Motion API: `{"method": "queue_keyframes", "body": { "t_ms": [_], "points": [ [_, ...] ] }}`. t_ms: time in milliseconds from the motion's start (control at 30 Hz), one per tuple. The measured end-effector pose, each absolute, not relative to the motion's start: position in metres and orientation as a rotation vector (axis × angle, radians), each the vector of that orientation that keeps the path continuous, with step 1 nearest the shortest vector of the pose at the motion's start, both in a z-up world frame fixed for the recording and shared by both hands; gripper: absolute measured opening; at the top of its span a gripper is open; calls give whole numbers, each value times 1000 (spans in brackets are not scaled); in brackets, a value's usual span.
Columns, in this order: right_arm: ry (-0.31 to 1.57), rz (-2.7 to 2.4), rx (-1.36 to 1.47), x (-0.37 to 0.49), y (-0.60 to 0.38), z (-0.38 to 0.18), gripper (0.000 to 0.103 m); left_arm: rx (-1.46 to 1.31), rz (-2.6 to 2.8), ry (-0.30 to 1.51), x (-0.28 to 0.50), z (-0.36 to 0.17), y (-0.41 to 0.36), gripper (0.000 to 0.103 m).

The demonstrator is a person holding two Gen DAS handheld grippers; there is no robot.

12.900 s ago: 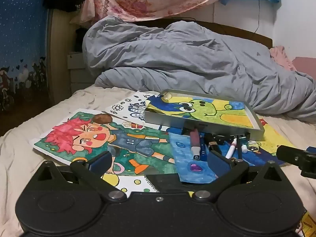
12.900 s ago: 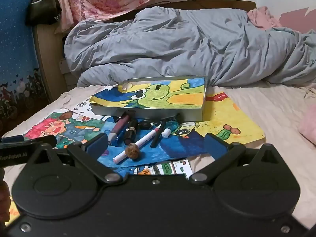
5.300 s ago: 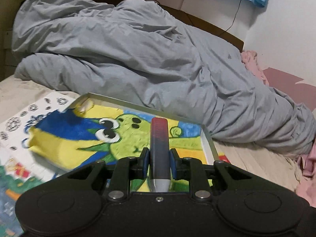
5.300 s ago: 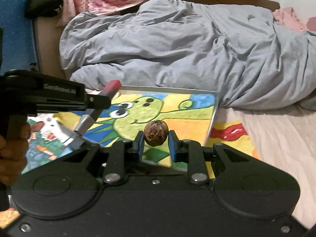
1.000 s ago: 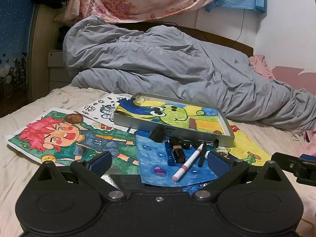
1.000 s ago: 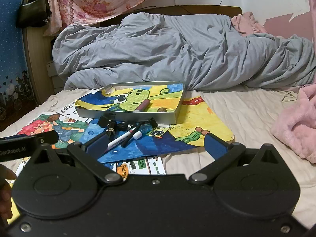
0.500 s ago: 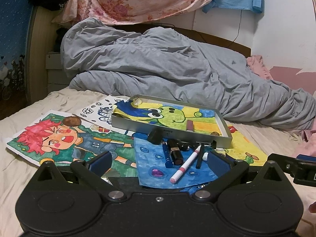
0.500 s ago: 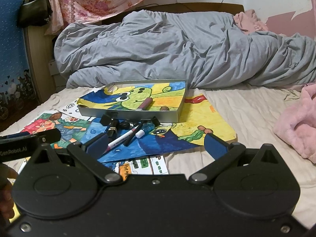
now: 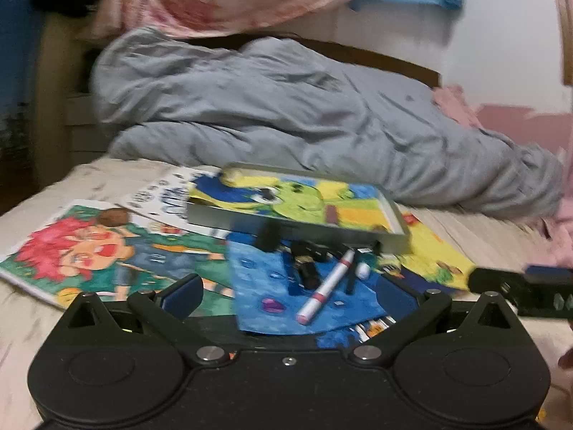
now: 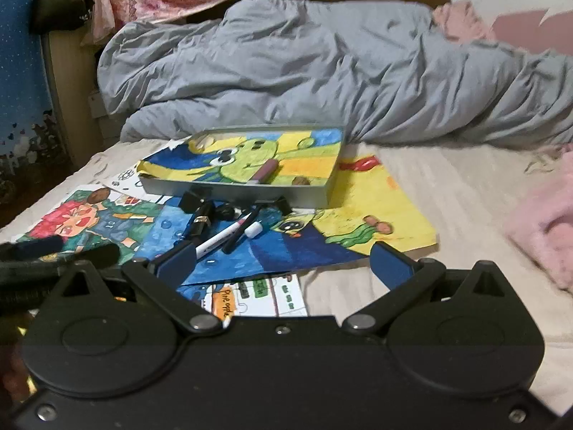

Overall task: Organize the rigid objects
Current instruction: 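Withdraw both tools from the tray back over the pens, then grasp the blue-green bottle with the right tool while the left tool reaches the white marker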

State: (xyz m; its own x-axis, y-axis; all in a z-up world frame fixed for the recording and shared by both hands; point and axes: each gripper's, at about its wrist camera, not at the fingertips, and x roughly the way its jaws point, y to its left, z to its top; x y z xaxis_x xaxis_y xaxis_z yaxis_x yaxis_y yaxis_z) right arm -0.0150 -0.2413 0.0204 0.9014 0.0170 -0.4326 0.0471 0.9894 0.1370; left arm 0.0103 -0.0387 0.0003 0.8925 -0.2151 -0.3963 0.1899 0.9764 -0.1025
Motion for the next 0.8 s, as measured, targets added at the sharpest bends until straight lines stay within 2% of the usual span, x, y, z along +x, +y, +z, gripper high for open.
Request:
{"method": "queue_keyframes", "body": {
  "t_ms": [200,500,667,800],
  "points": [
    [462,48,88,20,-246,19,102,-42,-343,489,37,-15,-43,100],
    [499,147,80,80,-264,4,102,43,-499,510,92,-23,-58,83],
    [513,195,54,103,-261,-4,90,122,-570,548,119,-31,-70,69],
    [532,217,40,115,-258,-12,71,156,-604,587,142,-37,-79,55]
  ]
}}
